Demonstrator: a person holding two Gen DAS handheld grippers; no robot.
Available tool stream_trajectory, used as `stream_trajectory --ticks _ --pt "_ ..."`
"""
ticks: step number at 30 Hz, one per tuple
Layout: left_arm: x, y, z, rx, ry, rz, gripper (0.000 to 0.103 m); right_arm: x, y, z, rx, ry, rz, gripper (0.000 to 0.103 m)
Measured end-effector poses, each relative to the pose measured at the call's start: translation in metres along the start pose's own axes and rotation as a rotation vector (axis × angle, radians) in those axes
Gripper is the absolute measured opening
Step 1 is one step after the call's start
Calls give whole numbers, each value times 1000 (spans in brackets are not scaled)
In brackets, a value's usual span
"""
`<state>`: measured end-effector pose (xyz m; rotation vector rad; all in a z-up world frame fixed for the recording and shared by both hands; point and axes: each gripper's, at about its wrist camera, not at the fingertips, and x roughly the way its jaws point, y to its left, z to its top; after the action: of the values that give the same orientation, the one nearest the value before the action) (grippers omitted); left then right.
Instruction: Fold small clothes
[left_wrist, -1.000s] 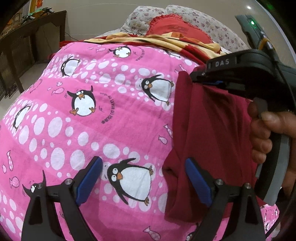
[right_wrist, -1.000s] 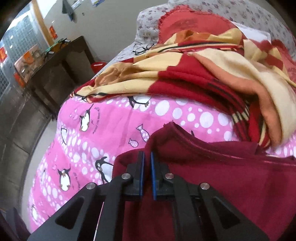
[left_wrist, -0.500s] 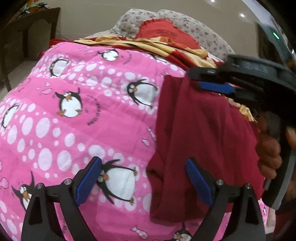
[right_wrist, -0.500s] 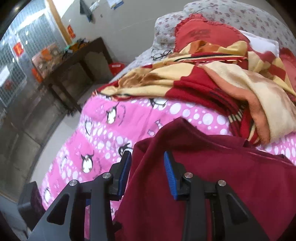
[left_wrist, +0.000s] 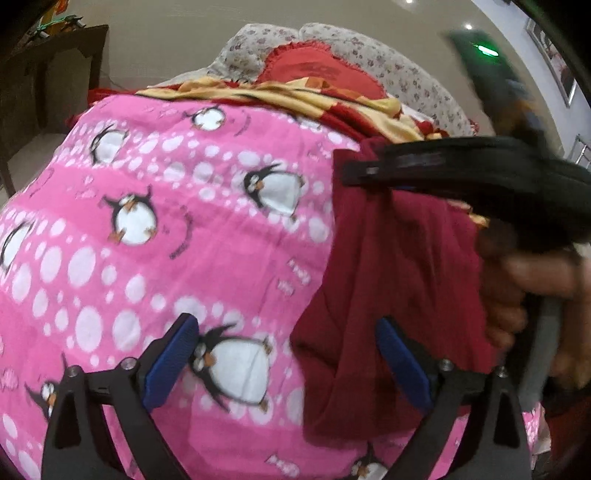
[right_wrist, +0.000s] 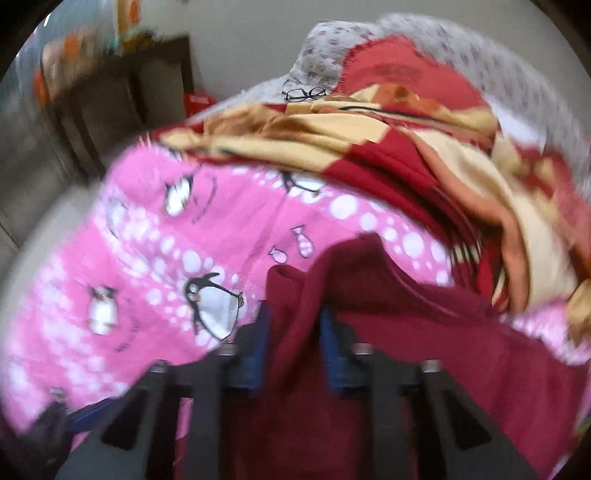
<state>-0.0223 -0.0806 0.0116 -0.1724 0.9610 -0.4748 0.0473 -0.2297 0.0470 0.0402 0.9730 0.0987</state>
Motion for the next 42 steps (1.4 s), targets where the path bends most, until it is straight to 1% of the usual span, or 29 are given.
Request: stream_trajectory --ticks 3,5,7,8,9,10,12,13,14,15,16,18,19,20,21,23,24,25,26,27,28,29,30,33,34,35,36,38,42 --pt "9 -14 8 41 -5 -50 100 -24 -21 0 64 -34 98 32" --pt "17 -21 9 57 12 -71 100 -33 -28 -1 76 -45 120 32" --pt "27 -24 10 45 41 -97 99 -39 -35 -3 96 -52 141 32" --pt "29 -24 9 34 51 -110 87 -40 -36 -4 104 -52 149 32" --pt "30 -24 10 19 69 -137 66 -41 -38 -4 112 -52 153 32" --pt "30 -24 11 16 84 -165 57 -40 -41 -5 118 -47 155 32" --pt "23 -29 8 37 60 -157 45 -36 -42 -7 129 -38 167 32" --pt "20 -33 6 64 48 -154 41 -34 -43 -6 134 -39 173 34" --pt "19 -35 4 75 48 -153 38 -32 -42 -5 136 -32 176 37" --pt "17 -38 3 82 45 -148 36 -29 -41 -3 138 -22 178 43" --pt "16 -39 2 87 41 -143 36 -27 -38 0 138 -6 174 48" --pt "16 -39 2 90 41 -142 34 -24 -30 5 120 9 144 63" --pt "15 -39 2 84 39 -145 34 -24 -26 7 108 10 126 68" --pt "15 -38 2 78 39 -147 33 -22 -24 8 97 13 113 79" --pt "14 -38 1 75 39 -148 33 -17 -18 10 84 28 98 81" --pt "12 -39 -1 77 37 -142 33 -4 -13 10 76 68 69 81" --pt "10 -39 -3 77 38 -138 32 7 -10 9 73 101 47 81" --pt "9 -39 -3 76 40 -133 32 13 -8 8 62 108 33 79" --pt "10 -39 -2 75 43 -127 33 15 -8 6 49 99 16 66" --pt "9 -38 -2 75 49 -123 37 12 -9 4 33 66 -22 51" --pt "9 -37 -3 72 57 -119 40 8 -12 2 44 52 -17 47" --pt "8 -35 -3 70 67 -117 46 3 -16 1 62 44 7 39" --pt "6 -34 -5 69 73 -110 49 -4 -22 -1 83 30 32 35" --pt "0 -37 -7 70 81 -95 50 -24 -36 -5 99 -4 87 32" --pt "-5 -41 -7 79 76 -97 46 -32 -41 -7 101 -15 105 32" --pt "-11 -43 -7 92 69 -103 34 -38 -44 -9 100 -23 111 32" --pt "-19 -52 -7 117 60 -110 31 -48 -48 -11 100 -39 118 32" --pt "-32 -69 -5 159 42 -122 27 -63 -56 -14 107 -68 124 31" --pt "-52 -108 -3 231 23 -183 24 -103 -84 -19 130 -133 117 31"
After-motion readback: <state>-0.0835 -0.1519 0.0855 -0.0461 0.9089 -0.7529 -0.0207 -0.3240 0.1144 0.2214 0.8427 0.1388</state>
